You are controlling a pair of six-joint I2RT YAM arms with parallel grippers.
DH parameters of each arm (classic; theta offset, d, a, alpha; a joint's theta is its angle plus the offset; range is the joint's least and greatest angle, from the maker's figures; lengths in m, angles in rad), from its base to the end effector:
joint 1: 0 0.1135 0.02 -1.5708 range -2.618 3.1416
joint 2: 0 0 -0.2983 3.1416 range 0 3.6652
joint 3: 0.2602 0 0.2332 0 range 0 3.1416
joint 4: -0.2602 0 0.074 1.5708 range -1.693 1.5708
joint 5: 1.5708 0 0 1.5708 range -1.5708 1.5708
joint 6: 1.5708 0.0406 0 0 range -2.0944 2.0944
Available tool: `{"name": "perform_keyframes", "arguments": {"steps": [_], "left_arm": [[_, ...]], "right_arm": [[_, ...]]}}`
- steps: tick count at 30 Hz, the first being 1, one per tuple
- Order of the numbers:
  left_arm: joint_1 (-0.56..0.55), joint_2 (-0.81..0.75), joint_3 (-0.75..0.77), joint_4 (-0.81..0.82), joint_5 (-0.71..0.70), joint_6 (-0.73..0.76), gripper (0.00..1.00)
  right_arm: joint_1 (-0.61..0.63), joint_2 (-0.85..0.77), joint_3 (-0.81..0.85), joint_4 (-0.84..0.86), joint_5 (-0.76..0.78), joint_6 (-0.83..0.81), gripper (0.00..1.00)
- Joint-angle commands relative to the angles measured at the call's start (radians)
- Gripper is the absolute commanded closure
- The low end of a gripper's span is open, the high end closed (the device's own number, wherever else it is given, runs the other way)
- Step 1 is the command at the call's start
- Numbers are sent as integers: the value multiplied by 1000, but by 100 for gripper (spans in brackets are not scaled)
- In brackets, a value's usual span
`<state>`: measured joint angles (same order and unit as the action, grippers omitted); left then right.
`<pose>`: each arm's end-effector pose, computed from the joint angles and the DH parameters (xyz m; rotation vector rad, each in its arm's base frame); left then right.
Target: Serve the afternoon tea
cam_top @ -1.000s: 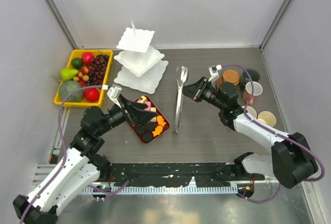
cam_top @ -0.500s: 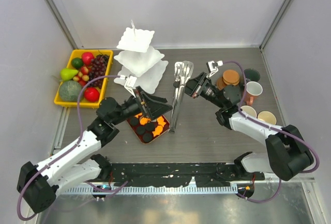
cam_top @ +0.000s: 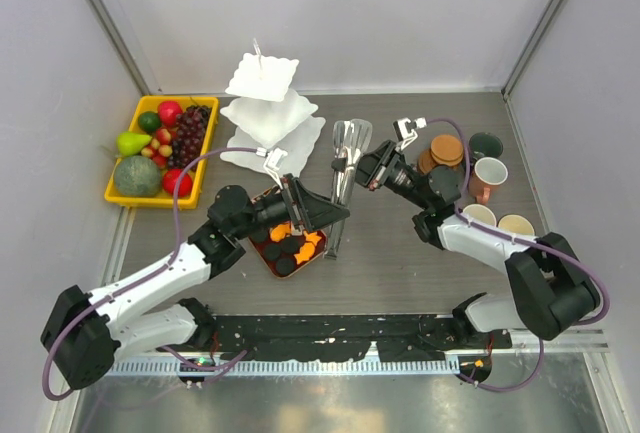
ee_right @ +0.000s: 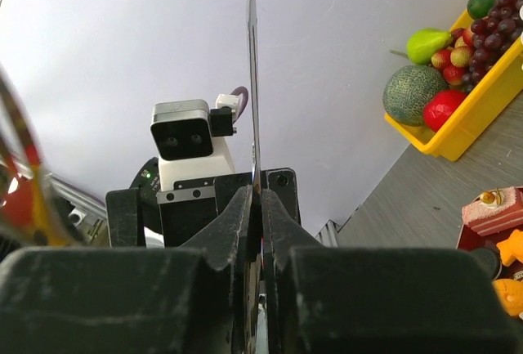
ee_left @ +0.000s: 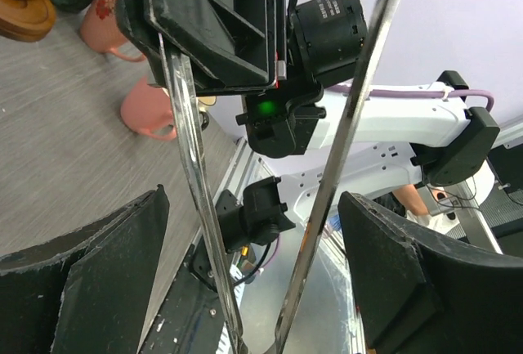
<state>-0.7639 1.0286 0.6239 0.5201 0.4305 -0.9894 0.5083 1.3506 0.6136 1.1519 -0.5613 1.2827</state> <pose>0.1378 -0.1554 0.3482 0.2204 1.7128 -1.6817 0.2177 0.1460 0.3413 -0.0423 1.4614 1.8413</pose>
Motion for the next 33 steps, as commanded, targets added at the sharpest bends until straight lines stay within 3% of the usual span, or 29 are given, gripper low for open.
{"name": "perform_keyframes", "arguments": {"steps": [1,17,22,28,33], "left_arm": [[-20,11,54,67,1,-29,11],[-31,-2,30,24,-48,-9,27],[-31,-24,25,-2,-70,9,45],[-31,-53,4,-6,-93,6,68],[-29,-97,-19,-6,-136,3,70]], "right_arm": [[7,13,38,72,1,6,94],[18,-39,20,-121,57,-111,95],[24,-44,26,-152,54,-128,95],[25,-42,25,-150,44,-128,85],[24,-50,21,-161,43,-144,67]]}}
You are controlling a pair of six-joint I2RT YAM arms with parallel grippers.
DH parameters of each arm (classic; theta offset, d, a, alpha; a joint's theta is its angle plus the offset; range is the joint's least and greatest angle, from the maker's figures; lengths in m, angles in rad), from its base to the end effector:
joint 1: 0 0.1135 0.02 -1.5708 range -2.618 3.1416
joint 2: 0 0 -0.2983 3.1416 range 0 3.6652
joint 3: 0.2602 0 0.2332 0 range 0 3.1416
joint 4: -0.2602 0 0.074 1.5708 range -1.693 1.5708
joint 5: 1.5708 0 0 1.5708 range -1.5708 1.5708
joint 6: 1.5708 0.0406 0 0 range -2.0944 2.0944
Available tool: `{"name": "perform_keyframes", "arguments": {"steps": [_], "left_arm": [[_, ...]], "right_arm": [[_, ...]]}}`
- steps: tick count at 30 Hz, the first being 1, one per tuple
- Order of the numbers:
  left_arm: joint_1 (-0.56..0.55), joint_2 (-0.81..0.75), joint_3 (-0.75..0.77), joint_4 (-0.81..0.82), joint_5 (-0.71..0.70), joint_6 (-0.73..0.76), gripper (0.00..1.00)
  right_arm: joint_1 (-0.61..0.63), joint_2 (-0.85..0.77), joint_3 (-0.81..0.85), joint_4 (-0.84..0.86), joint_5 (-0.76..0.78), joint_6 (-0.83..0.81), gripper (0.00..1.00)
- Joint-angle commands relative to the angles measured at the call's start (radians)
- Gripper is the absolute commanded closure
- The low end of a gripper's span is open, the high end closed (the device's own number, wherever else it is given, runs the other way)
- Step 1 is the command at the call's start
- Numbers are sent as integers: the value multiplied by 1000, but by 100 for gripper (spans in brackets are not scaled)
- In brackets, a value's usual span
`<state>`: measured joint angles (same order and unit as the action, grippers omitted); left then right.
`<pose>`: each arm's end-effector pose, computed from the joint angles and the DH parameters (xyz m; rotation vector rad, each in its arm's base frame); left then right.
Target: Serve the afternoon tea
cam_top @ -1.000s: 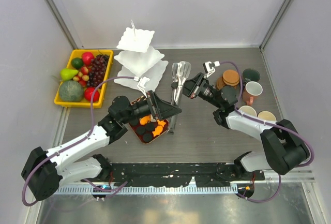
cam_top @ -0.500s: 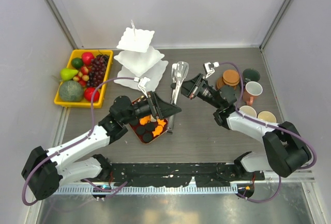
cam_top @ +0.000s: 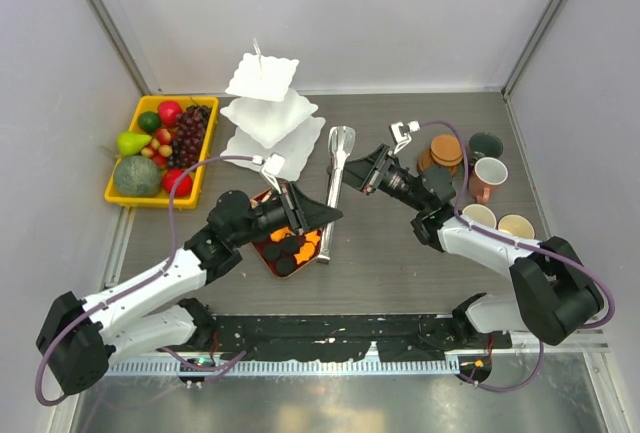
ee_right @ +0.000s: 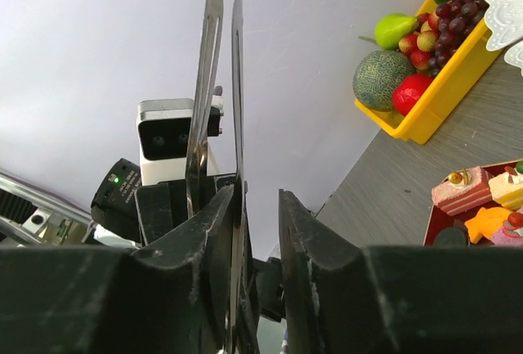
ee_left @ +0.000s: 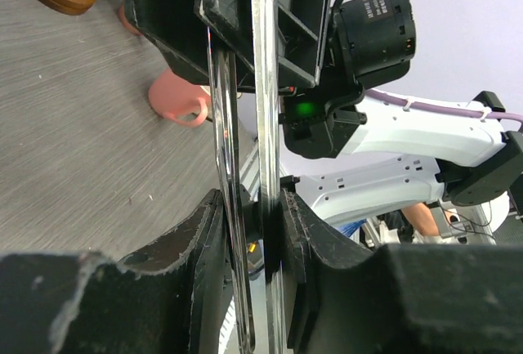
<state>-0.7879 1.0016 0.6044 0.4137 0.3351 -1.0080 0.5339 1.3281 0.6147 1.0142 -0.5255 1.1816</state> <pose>0.1334 -0.1530 0.3348 0.1096 1.8169 -1.6154 0.2153 0.1510 0.3333 -0.0405 1.5478 1.7490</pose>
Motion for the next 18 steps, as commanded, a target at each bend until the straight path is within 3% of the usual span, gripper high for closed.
{"name": "perform_keyframes", "arguments": {"steps": [1,5,10,18], "left_arm": [[-5,-80,-5,100,-50,23,70],[3,-119,-32,108,-90,17,69],[13,-161,-71,135,-120,2,61],[18,-175,-95,169,-116,-3,55]], "right_arm": [[-2,-26,22,-23,7,-45,63],[-2,-24,17,-19,1,-50,51],[-2,-24,20,-17,-1,-51,44],[-2,-15,25,-17,-4,-46,41]]}}
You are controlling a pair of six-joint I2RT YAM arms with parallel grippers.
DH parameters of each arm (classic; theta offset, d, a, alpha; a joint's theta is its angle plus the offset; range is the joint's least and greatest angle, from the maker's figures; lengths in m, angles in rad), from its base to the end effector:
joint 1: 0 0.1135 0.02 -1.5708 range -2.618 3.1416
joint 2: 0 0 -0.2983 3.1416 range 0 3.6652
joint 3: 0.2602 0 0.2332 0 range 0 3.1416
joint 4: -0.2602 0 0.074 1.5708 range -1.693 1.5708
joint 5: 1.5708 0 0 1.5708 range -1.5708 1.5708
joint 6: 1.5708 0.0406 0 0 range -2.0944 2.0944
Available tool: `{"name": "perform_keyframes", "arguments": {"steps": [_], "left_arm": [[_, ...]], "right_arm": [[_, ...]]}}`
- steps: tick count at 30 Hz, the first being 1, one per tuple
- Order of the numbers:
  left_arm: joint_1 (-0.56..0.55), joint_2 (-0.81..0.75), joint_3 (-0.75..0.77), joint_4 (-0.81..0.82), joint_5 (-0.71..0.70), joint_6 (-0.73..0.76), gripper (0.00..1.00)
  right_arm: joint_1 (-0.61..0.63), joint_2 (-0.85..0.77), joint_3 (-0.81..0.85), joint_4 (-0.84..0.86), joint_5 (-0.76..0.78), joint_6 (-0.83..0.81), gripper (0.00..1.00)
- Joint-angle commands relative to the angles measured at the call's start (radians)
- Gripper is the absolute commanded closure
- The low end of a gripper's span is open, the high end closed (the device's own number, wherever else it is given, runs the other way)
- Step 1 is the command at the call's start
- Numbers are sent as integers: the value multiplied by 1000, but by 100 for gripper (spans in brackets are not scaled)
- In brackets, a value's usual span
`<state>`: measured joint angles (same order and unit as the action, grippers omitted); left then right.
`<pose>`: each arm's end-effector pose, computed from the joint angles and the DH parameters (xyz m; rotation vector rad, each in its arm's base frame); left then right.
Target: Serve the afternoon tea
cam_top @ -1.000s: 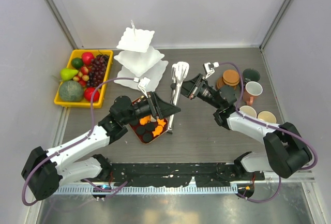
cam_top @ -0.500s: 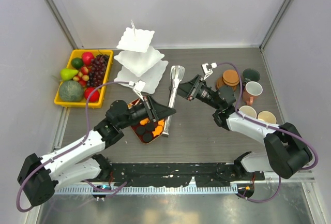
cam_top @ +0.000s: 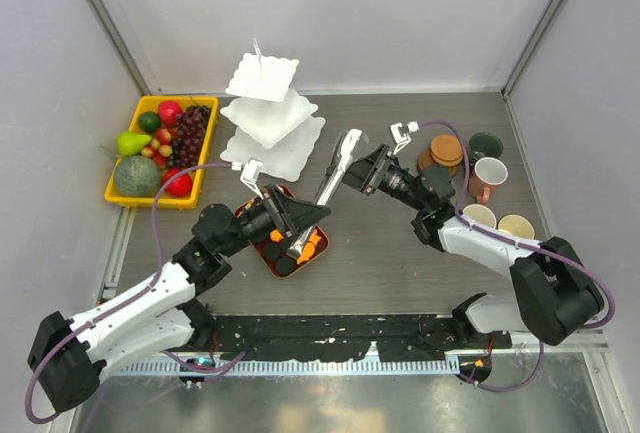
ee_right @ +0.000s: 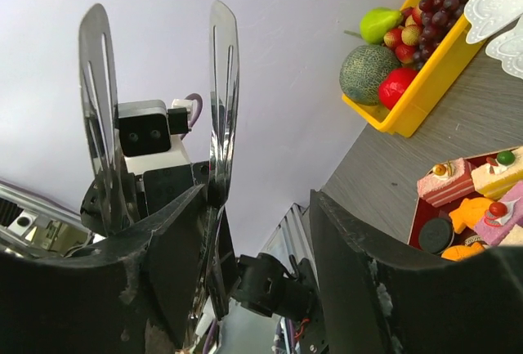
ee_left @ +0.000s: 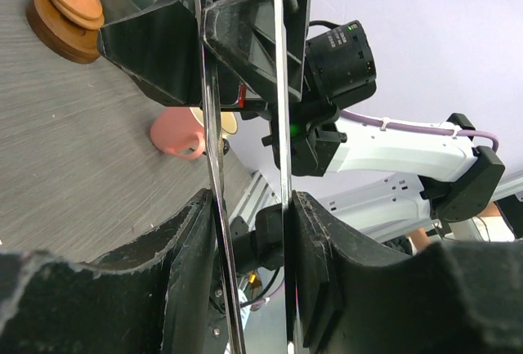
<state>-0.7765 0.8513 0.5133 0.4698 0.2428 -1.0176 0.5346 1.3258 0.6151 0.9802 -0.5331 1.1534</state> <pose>0.1132 -0.1249 0.3346 0.0297 1.6679 -1.5994 0.2155 0.1516 0.3304 -0.0552 1.5761 1.7267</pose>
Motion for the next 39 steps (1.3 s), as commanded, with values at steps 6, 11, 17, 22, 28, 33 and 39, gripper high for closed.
{"name": "perform_keyframes", "arguments": {"steps": [6,11,17,22,28,33,39], "left_arm": [[16,-43,-32,139,-54,-18,54],[45,-83,-61,147,-89,-50,54],[112,-130,-49,34,-76,-16,54],[151,-173,57,-306,-82,176,53],[151,-189,253,-773,-220,483,53],[151,-184,346,-1035,-352,620,52],[149,-201,372,-1169,-402,671,48]], "right_arm": [[-1,-10,25,15,8,-11,35],[-2,-16,11,17,13,-11,32],[-1,-25,-15,17,19,-15,27],[-1,-77,-43,-99,28,-84,25],[-1,-275,43,-719,204,-482,22],[-2,-434,164,-1225,529,-710,11],[-2,-625,284,-1475,806,-879,4]]}}
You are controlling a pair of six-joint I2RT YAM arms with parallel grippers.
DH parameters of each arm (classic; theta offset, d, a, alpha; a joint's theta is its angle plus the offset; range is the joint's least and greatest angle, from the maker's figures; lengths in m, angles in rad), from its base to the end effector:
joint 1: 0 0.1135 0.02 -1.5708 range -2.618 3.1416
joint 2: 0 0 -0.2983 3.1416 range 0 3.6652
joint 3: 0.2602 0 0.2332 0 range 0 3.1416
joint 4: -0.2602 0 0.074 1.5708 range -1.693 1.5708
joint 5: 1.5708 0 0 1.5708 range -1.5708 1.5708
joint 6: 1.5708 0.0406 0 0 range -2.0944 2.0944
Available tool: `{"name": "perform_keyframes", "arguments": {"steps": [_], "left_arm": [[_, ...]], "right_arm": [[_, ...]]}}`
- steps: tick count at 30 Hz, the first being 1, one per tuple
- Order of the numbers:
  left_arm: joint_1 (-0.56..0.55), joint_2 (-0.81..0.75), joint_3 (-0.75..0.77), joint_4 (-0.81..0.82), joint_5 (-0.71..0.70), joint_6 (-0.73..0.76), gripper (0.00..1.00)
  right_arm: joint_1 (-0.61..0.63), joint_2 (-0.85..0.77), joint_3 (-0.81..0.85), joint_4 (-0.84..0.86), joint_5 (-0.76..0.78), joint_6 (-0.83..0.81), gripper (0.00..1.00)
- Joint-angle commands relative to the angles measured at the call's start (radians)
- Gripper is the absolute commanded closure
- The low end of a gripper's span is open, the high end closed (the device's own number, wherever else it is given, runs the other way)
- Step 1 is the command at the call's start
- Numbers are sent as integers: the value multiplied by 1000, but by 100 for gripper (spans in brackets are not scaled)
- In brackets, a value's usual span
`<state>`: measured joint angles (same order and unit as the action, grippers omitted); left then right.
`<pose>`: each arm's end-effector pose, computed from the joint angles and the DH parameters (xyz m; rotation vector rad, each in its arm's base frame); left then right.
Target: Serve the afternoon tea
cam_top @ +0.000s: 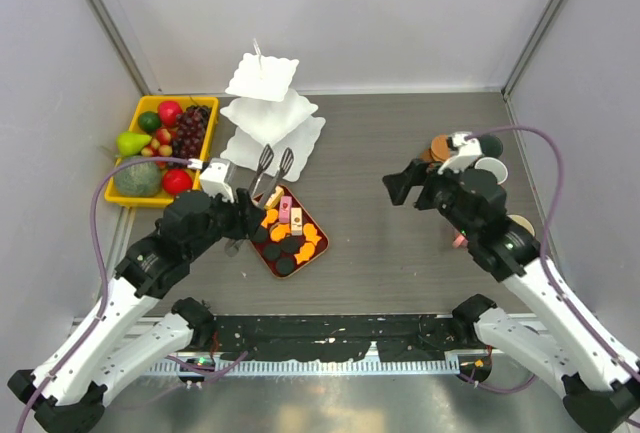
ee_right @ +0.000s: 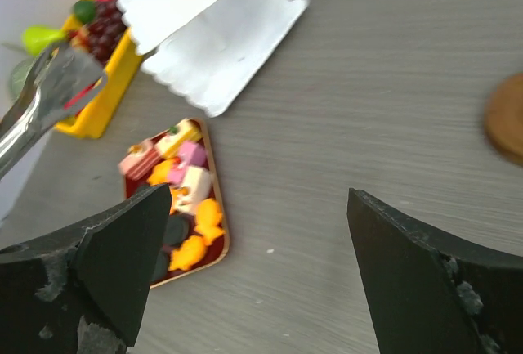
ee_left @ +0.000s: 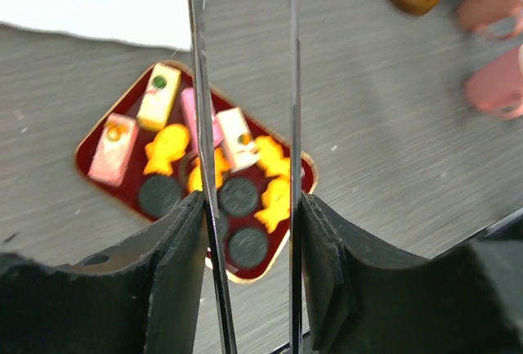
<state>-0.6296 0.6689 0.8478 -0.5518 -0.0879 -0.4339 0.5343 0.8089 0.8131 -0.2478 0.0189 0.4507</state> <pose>0.0859 -0.0581 0.3559 0.1351 1.9885 -0.6140 0.1298 0.0759 0.3626 -0.0642 1.8665 0.6749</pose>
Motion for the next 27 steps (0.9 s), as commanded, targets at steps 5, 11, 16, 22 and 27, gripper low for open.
{"name": "perform_keyframes", "arguments": {"steps": [5,11,16,22,27], "left_arm": [[4,-55,4,-158,-69,92,45],[2,-52,-49,-30,115,83,58],[-30,-3,-50,39,154,64,58],[-120,70,-38,121,137,47,58],[-188,103,-21,162,102,46,58]], "right_arm": [[-5,-263,80,-254,343,-231,5],[-2,-130,67,-239,27,-52,5],[42,-44,-80,56,-149,240,5],[167,133,-104,362,-131,436,5],[200,245,-107,524,-96,598,5]]}}
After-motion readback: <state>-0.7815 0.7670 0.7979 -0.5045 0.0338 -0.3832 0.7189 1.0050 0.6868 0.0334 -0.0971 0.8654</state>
